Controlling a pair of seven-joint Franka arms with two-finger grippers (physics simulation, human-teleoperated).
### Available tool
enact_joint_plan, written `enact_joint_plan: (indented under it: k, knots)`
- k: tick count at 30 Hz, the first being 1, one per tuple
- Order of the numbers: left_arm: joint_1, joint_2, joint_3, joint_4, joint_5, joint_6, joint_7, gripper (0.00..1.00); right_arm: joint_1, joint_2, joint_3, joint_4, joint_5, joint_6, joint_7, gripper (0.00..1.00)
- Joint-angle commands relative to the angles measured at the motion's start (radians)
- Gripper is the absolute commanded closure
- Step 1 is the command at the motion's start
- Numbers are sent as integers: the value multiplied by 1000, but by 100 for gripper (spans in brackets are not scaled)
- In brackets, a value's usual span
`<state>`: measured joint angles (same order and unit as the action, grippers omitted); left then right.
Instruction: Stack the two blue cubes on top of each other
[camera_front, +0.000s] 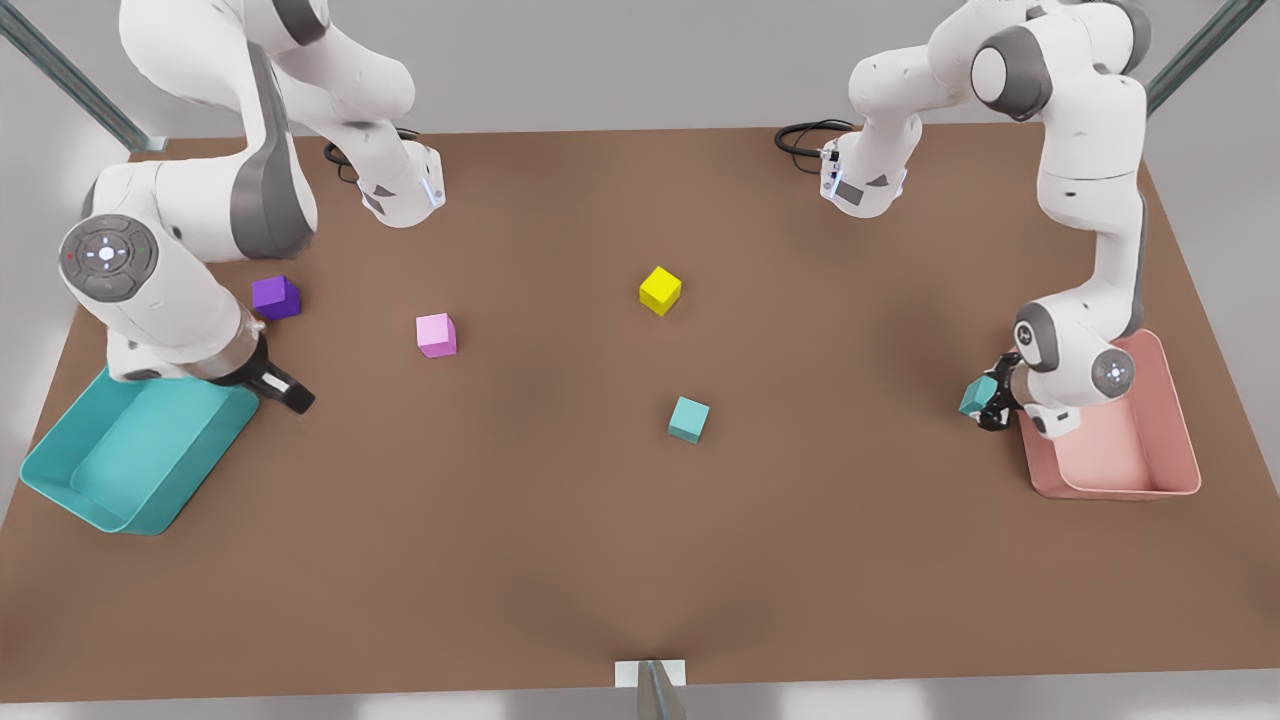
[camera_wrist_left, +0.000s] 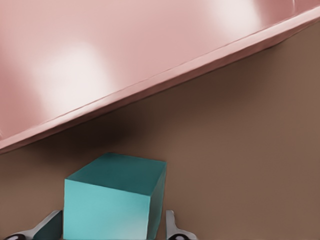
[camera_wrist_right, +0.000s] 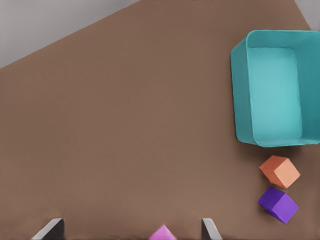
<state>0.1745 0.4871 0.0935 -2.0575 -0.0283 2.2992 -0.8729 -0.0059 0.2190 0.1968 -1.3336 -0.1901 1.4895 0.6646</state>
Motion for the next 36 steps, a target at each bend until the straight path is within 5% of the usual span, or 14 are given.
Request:
enact_joint_plan:
  k: [1, 3, 4, 5, 9, 12, 15, 18, 36]
  knots:
    - [0, 13, 0, 0, 2, 36, -89, 0, -3, -33, 1, -32, -23, -97, -839, 0]
    - [-3, 15, 0, 0, 2, 34, -90, 7, -3, -35, 1, -32, -25, -97, -839, 0]
    - [-4, 15, 0, 0, 2, 34, -90, 36, -3, -33, 1, -36, -25, -97, -839, 0]
    - [-4, 10, 0, 0, 1, 34, -92, 53, -3, -33, 1, -38, -23, -97, -839, 0]
    - [-26, -30, -6, -3, -12, -20, -110, 55, -3, -32, -5, -39, -5, -98, -846, 0]
    - [-98, -127, -205, 20, -104, -149, -225, 54, -3, -32, -10, -39, -5, -98, -847, 0]
    - [-259, 10, -307, 437, -102, -351, -446, 54, -3, -30, -11, -38, -8, -97, -847, 0]
    - [-392, 120, -333, 602, -94, -345, -607, 48, -6, -32, -11, -38, -14, -97, -841, 0]
    - [-576, 278, -364, 654, -9, -241, -755, 45, -6, -21, -13, -39, -9, -98, -838, 0]
